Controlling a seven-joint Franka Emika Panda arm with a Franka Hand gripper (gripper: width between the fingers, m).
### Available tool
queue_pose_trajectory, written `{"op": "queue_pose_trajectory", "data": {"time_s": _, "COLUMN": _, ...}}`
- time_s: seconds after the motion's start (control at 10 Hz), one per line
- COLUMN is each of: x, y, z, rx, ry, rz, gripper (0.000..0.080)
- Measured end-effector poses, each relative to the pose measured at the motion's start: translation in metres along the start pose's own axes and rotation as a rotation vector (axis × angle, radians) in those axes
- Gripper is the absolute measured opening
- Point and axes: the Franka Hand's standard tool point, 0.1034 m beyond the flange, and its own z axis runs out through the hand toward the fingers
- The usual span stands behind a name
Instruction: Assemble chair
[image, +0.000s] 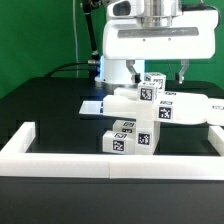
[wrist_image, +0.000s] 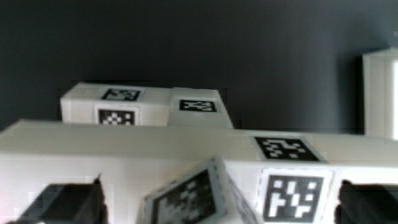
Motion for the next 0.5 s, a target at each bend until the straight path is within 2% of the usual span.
{"op": "queue_pose_trajectory", "data": {"time_s": 0.5, "x": 0.0030, "y": 0.0033, "z": -0.0019, "rx": -0.009, "ry": 0.003, "rz": -0.295, "gripper": 0.0649}}
